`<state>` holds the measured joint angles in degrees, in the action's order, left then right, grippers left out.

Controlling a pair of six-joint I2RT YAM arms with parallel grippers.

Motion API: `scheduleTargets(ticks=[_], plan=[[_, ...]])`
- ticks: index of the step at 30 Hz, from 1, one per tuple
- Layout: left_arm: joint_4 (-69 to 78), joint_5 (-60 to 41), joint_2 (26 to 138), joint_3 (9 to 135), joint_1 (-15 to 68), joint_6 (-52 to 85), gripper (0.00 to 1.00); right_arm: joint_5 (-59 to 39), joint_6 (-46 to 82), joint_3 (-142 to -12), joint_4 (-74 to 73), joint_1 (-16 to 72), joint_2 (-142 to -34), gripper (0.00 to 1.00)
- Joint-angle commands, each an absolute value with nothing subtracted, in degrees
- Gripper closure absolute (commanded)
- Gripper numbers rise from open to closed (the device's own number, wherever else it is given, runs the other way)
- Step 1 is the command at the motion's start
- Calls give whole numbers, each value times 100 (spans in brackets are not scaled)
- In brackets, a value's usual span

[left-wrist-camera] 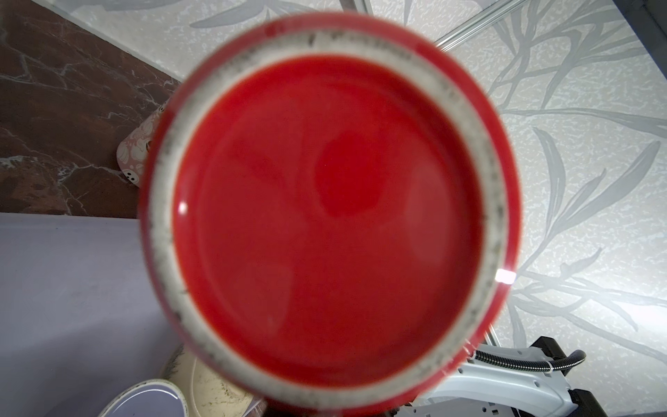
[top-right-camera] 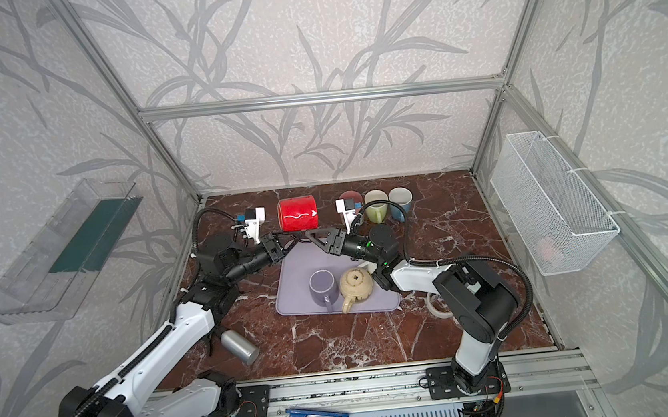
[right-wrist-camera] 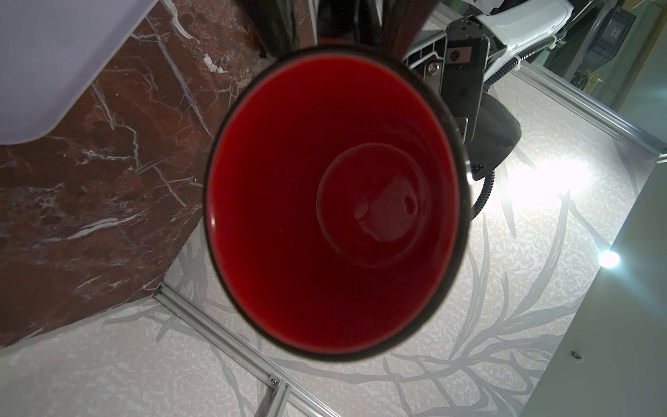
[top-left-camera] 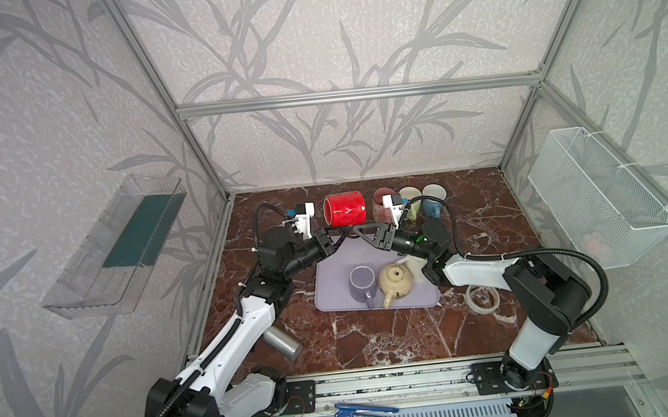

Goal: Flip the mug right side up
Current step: 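Grasp the red mug rim with the right gripper while the left holds it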

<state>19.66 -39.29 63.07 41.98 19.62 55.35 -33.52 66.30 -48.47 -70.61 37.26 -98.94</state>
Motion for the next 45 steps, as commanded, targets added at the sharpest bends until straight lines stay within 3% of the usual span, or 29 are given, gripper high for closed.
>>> scheduleTargets(ticks=[1,6,13,25,34,40,45], plan=[[2637,-4139,6157,4228,1950,5574,100,-3369,6839,-5092,-7549,3753,-10025,66],[2628,-4151,6188,4217,1951,5555,100,-3366,6888,-5195,-7559,3753,-10106,76],[2629,-4158,6271,4170,1951,5519,100,-3393,6965,-5265,-7604,3749,-10191,99],[2423,-4082,6344,4094,1849,5417,99,-3397,6952,-5111,-7618,3686,-10147,100],[2428,-4079,6354,3991,1707,5494,77,-3382,6970,-4959,-7696,3652,-10162,100],[2268,-4035,6290,3992,1672,5399,68,-3376,6978,-4865,-7744,3616,-10137,100],[2028,-3933,6187,3980,1650,5251,53,-3384,6979,-4801,-7732,3590,-10109,100]])
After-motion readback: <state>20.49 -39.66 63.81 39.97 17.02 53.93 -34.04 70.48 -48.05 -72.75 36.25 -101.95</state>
